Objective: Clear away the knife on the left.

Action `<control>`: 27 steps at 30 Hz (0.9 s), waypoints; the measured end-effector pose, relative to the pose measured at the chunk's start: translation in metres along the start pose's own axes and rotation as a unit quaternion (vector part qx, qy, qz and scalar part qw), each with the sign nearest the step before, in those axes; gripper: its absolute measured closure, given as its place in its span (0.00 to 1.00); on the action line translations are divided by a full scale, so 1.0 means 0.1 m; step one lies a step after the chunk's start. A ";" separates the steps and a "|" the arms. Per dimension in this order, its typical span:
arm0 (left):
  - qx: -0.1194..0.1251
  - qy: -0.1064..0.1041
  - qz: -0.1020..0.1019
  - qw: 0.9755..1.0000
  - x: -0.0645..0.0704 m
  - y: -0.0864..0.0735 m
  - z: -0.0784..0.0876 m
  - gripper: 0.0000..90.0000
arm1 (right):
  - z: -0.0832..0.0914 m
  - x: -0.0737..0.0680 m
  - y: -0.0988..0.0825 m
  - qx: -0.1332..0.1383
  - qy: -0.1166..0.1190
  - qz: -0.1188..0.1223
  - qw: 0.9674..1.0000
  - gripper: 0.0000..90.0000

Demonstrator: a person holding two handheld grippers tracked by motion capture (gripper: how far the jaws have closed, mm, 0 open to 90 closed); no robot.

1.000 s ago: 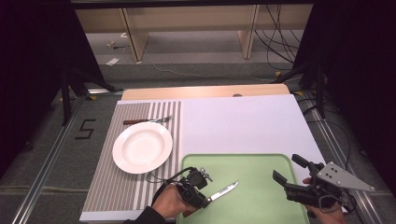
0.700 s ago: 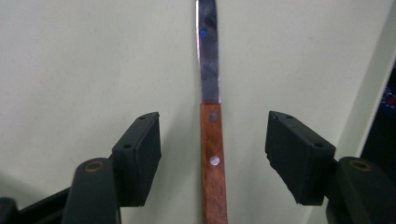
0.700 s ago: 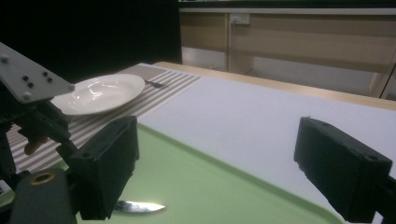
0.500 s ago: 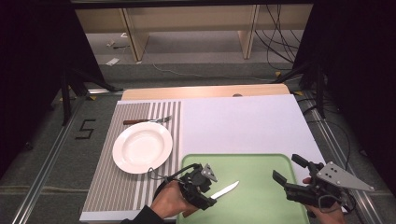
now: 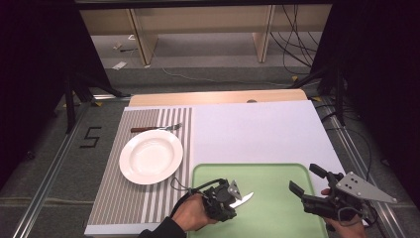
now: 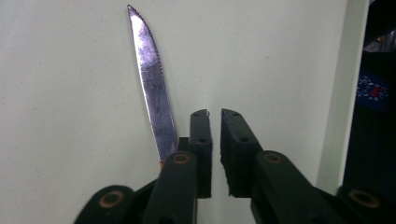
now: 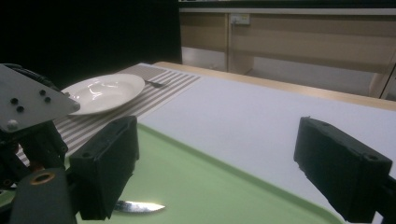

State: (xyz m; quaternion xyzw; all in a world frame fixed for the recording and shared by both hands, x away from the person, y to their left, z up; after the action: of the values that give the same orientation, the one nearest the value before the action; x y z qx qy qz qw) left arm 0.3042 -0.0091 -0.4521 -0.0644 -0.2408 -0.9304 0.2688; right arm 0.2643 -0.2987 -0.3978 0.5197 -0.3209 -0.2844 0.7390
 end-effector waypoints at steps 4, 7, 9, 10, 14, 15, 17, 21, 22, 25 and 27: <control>-0.009 0.009 0.000 1.000 -0.03 0.01 -0.07 1.00 | 0.00 0.00 0.00 -0.001 0.001 0.000 1.000 0.17; -0.013 0.011 -0.001 1.000 -0.04 0.01 -0.10 1.00 | 0.00 0.00 0.00 0.000 0.000 0.001 1.000 0.17; -0.016 0.013 -0.002 1.000 -0.05 0.01 -0.11 1.00 | 0.00 0.00 0.00 -0.001 0.001 0.001 1.000 0.17; -0.013 0.012 0.003 1.000 -0.05 0.00 -0.12 1.00 | 0.00 0.00 0.00 -0.001 0.001 0.001 1.000 0.17; -0.018 0.012 0.009 1.000 -0.09 -0.02 -0.14 1.00 | 0.00 -0.01 0.00 -0.001 0.003 0.002 1.000 0.17; -0.021 0.017 0.008 1.000 -0.10 -0.02 -0.15 1.00 | 0.00 -0.01 0.00 -0.002 0.004 0.002 1.000 0.17; -0.029 0.021 0.006 0.999 -0.11 -0.02 -0.16 1.00 | 0.00 -0.01 0.00 -0.003 0.004 0.002 1.000 0.17; -0.028 0.021 0.010 0.999 -0.12 -0.03 -0.16 1.00 | 0.00 -0.01 0.00 -0.002 0.004 0.002 1.000 0.17; -0.024 0.022 0.014 0.999 -0.12 -0.03 -0.16 1.00 | 0.00 -0.01 0.00 -0.001 0.004 0.002 1.000 0.17; -0.021 0.027 0.016 0.999 -0.13 -0.03 -0.16 1.00 | -0.01 -0.01 0.00 0.000 0.003 0.002 1.000 0.17; -0.022 0.030 0.015 0.999 -0.16 -0.03 -0.15 1.00 | -0.01 -0.01 0.00 0.001 0.004 0.002 1.000 0.17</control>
State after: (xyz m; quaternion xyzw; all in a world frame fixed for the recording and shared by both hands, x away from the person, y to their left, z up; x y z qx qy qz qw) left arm 0.3164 -0.0061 -0.4704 -0.0466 -0.2107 -0.9328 0.2886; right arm 0.2643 -0.2977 -0.3977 0.5211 -0.3194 -0.2809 0.7400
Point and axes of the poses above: each handheld gripper's, and its own axes: z roughly backward along the jaws, y roughly out of its top, x roughly to its right, the point moved 1 cm from there along -z, roughly forward along the jaws, and after that the axes turned 14 degrees about z, right-handed, at the moved point
